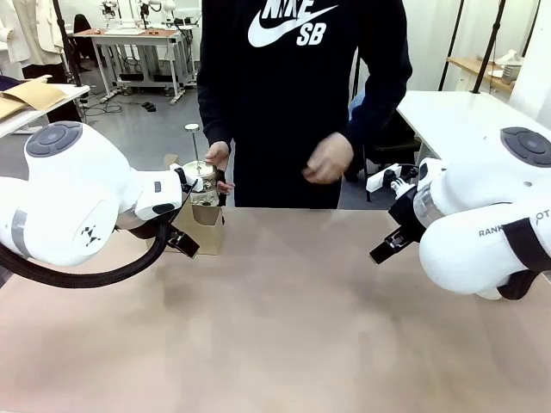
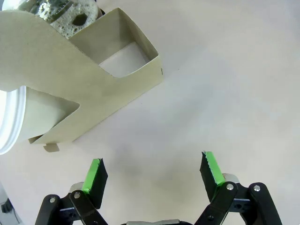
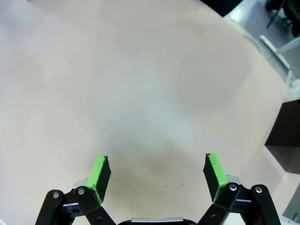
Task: Pour a drink into a cup and package it in a carrier.
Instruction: Pick up the 600 ml Paper Cup and place it in the middle top area of the table.
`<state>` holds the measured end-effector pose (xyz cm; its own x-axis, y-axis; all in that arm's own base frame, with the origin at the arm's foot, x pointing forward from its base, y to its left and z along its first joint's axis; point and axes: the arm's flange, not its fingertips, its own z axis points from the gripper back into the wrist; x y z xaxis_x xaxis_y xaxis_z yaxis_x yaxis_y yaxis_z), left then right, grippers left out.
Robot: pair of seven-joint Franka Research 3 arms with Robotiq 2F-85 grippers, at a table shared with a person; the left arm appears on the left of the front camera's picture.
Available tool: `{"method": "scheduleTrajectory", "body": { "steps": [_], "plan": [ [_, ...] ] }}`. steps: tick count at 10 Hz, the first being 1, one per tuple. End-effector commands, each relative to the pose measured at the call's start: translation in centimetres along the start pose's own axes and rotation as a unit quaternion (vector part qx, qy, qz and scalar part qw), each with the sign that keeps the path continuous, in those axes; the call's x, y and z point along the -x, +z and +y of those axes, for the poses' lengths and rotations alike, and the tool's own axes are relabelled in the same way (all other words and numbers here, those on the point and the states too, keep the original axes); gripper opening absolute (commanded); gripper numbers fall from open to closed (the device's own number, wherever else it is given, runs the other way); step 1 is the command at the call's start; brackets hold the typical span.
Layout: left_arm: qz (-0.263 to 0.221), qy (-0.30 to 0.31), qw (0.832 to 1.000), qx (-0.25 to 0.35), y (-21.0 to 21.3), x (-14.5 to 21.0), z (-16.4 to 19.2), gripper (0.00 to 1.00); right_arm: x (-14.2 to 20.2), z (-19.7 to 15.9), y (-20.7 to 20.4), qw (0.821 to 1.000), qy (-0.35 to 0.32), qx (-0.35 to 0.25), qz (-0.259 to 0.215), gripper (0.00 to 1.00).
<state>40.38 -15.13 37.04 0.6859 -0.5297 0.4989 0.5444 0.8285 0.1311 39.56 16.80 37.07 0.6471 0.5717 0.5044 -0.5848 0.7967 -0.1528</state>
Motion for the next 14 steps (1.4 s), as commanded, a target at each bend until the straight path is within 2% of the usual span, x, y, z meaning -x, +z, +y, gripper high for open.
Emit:
{"method": "scheduleTrajectory", "body": {
  "steps": [1,3,4,6,7,9,11,12,14],
  "plan": [
    [0.0,0.0,1.0,0.0,0.0,0.0,0.0,1.0,0.0,0.0,0.0,1.0,0.0,0.0,0.0,1.0],
    [0.0,0.0,1.0,0.0,0.0,0.0,0.0,1.0,-5.9,-4.1,2.4,1.0,-0.008,-0.02,0.005,1.0],
    [0.0,0.0,1.0,0.0,0.0,0.0,0.0,1.0,-7.2,-5.8,3.3,0.999,-0.006,-0.031,0.002,1.0],
    [0.0,0.0,1.0,0.0,0.0,0.0,0.0,1.0,-8.6,-12.2,7.8,0.996,0.004,-0.089,-0.014,1.0],
    [0.0,0.0,1.0,0.0,0.0,0.0,0.0,1.0,-7.7,-15.6,10.1,0.992,0.021,-0.12,-0.037,1.0],
    [0.0,0.0,1.0,0.0,0.0,0.0,0.0,1.0,-3.9,-23.3,14.2,0.976,0.049,-0.191,-0.092,1.0],
    [0.0,0.0,1.0,0.0,0.0,0.0,0.0,1.0,3.2,-29.9,15.9,0.945,0.089,-0.262,-0.176,1.0],
    [0.0,0.0,1.0,0.0,0.0,0.0,0.0,1.0,6.9,-32.3,15.9,0.931,0.074,-0.282,-0.218,1.0],
    [0.0,0.0,1.0,0.0,0.0,0.0,0.0,1.0,15.0,-35.9,13.2,0.894,0.043,-0.311,-0.319,1.0]
  ]
}}
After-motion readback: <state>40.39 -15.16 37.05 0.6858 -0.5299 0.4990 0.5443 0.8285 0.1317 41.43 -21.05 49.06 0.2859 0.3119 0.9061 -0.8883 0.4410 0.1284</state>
